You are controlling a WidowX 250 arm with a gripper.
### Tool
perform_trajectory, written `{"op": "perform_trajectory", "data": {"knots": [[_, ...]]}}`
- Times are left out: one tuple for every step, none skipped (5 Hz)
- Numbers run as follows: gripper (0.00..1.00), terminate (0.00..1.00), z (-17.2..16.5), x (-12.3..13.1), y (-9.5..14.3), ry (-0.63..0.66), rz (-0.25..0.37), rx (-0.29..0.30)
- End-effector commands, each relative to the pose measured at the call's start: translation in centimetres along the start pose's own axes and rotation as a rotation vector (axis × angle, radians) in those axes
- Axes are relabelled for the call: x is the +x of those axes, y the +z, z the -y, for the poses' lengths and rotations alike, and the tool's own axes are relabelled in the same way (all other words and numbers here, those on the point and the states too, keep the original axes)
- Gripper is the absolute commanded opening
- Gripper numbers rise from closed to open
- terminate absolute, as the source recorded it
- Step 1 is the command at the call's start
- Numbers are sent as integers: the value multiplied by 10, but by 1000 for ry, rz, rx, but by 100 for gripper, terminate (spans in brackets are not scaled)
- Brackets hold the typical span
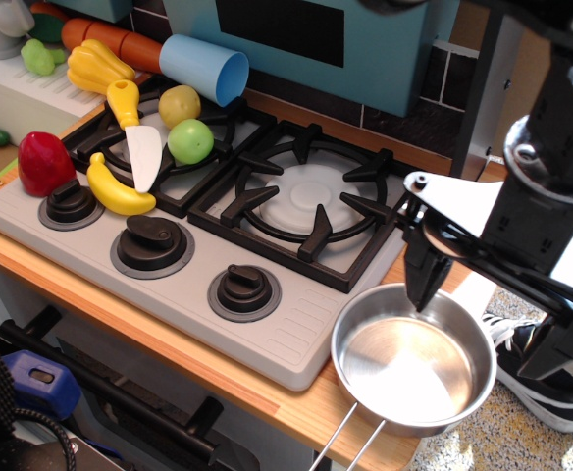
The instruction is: Put pot or pan on stove
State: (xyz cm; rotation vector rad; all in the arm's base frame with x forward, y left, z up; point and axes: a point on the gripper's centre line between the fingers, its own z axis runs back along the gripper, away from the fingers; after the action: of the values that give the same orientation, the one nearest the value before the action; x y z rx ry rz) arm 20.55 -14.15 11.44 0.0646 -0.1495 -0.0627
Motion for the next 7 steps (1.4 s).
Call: {"op": "perform_trajectory", "data": {"knots": [[100,0,0,0,0,0,0,0],[100,0,3,0,-14,-11,6,-54],[100,0,3,3,-32,-14,32,-105],[100,0,4,3,-47,-40,27,-129],[100,0,1,2,-60,-72,22,-135],[100,0,2,-1,-70,-84,23,-151],[100,0,0,-2,-78,-117,-19,-146]]}}
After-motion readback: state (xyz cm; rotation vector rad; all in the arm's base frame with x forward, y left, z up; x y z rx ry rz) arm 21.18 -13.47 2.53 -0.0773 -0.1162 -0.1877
